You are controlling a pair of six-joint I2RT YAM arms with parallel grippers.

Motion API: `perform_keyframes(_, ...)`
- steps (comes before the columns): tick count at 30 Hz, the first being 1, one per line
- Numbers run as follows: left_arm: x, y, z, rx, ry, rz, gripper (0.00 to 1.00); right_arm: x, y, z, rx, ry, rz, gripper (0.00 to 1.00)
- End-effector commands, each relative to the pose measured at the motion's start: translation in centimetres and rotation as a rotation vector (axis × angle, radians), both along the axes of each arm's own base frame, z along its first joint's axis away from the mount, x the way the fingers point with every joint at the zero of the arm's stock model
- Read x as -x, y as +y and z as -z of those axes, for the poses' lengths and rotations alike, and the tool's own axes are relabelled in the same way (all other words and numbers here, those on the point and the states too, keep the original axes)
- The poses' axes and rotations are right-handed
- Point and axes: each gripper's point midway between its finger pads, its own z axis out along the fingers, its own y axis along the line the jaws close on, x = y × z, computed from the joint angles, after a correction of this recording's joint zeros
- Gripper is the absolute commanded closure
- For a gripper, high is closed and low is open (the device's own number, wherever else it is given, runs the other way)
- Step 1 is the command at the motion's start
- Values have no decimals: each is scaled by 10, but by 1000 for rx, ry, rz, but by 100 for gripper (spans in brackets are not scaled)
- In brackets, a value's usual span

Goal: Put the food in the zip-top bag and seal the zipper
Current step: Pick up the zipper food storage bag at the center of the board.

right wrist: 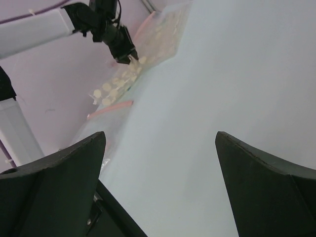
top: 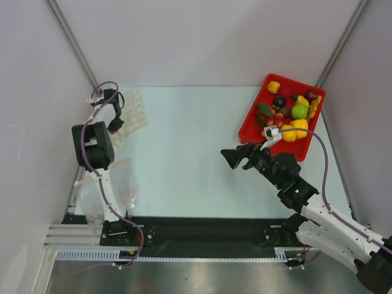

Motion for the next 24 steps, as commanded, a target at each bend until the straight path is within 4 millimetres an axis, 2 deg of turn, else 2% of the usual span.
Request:
perform_keyframes(1, -4, -12, -7, 143, -119, 31, 92, -1, -5, -17, -24, -57, 28, 0)
perform_keyframes(2, -9, -17, -21, 159, -171, 45, 100, -2, -6, -15, -19, -53, 33, 0)
perform_keyframes(4, -7, -27, -30, 172, -189, 58, 100, -3, -7, -14, -11, -53, 43, 0)
perform_keyframes(6, -12, -38, -61, 159, -252, 90, 100, -4, -8, -13, -1, -57, 52, 0)
perform_keyframes(7, -15, -55, -72, 148, -265, 133, 100, -6, -9, -11, 4, -55, 63, 0)
perform_keyframes(8, -16, -64, -85, 133, -282, 153, 100, -7, -10, -10, 10, -54, 69, 0)
perform_keyframes(9, -17, -69, -114, 94, -332, 161, 100, -9, -10, -8, 20, -54, 73, 0)
perform_keyframes(11, -18, -105, -141, 70, -372, 228, 100, -12, -10, -3, 34, -48, 84, 0)
perform_keyframes(12, -14, -114, -158, 62, -407, 241, 100, -13, -11, -2, 38, -46, 88, 0)
perform_keyframes(13, -12, -132, -169, 65, -431, 270, 100, -14, -11, 0, 45, -47, 94, 0)
perform_keyframes(15, -1, -151, -189, 92, -492, 292, 100, -16, -10, 4, 57, -41, 98, 0)
perform_keyframes(16, 3, -173, -195, 115, -513, 338, 100, -17, -11, 4, 63, -41, 102, 0)
perform_keyframes(17, 6, -186, -201, 135, -543, 358, 100, -18, -11, 5, 68, -41, 102, 0)
perform_keyframes(18, 15, -198, -197, 149, -540, 377, 100, -18, -11, 6, 69, -42, 104, 0)
perform_keyframes(19, 26, -224, -210, 174, -577, 431, 100, -19, -11, 7, 73, -42, 108, 0)
perform_keyframes(21, 44, -249, -206, 190, -592, 483, 100, -20, -11, 9, 79, -43, 114, 0)
perform_keyframes(22, 62, -276, -220, 223, -633, 538, 100, -21, -11, 10, 81, -43, 114, 0)
perform_keyframes(23, 69, -286, -225, 235, -670, 552, 100, -21, -10, 12, 85, -41, 114, 0)
perform_keyframes(24, 84, -296, -202, 244, -641, 584, 100, -22, -10, 14, 88, -40, 112, 0)
